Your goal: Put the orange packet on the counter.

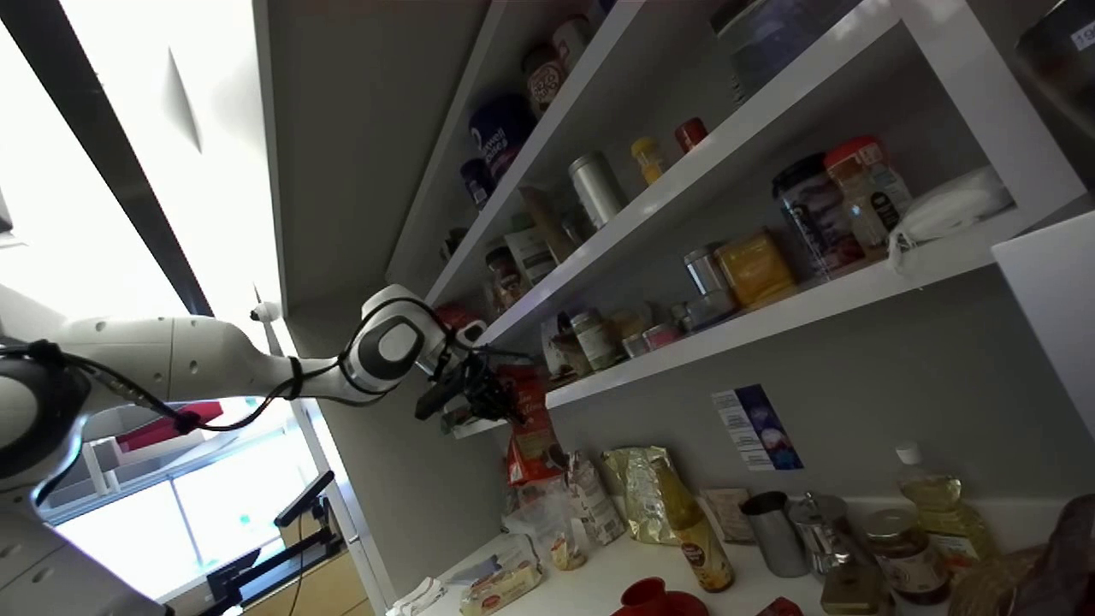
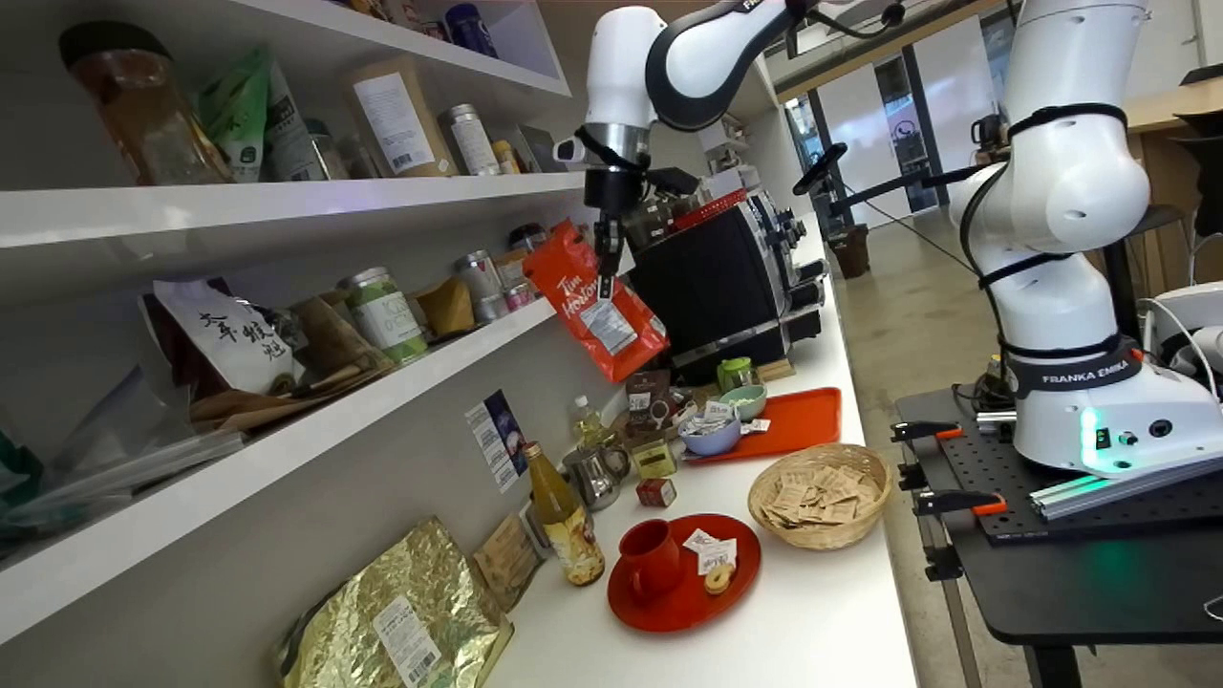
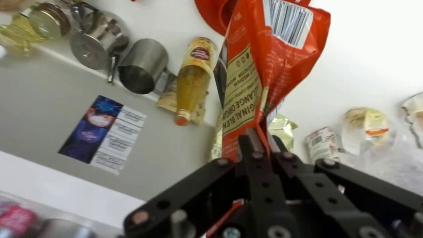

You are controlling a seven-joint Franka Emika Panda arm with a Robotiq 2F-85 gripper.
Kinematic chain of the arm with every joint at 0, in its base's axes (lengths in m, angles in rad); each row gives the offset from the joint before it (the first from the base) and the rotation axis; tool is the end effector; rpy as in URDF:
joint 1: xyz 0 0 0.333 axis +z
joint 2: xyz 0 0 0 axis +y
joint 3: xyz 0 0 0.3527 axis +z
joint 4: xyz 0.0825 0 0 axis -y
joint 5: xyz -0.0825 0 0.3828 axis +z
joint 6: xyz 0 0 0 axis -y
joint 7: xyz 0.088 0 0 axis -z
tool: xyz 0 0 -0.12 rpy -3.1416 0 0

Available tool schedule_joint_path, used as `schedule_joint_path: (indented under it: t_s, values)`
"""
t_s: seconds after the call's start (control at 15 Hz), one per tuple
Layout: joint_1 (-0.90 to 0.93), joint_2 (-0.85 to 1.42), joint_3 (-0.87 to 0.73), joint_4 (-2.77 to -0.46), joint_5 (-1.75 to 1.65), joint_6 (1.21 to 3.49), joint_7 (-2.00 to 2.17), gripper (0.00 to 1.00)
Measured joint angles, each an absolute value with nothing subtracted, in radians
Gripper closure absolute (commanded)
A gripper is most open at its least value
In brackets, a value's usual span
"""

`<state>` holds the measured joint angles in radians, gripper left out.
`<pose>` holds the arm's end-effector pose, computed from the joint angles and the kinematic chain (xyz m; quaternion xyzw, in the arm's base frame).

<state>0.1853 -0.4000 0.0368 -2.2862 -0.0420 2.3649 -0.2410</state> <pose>0.4500 0.1030 0.5836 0.9426 0.2339 0.2365 0.0274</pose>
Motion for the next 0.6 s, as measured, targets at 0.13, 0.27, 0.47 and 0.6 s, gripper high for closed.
schedule_joint_path:
  t_s: [0.13, 0.27, 0.47, 0.6]
  values:
    - [0.235, -0.351, 0.064, -2.289, -0.016, 2.365, -0.280, 1.00]
    - [0.274, -0.296, 0.094, -2.289, -0.002, 2.381, -0.316, 1.00]
    - [0.316, -0.212, 0.128, -2.290, 0.040, 2.419, -0.383, 1.00]
    - [0.329, -0.156, 0.140, -2.293, 0.075, 2.429, -0.446, 1.00]
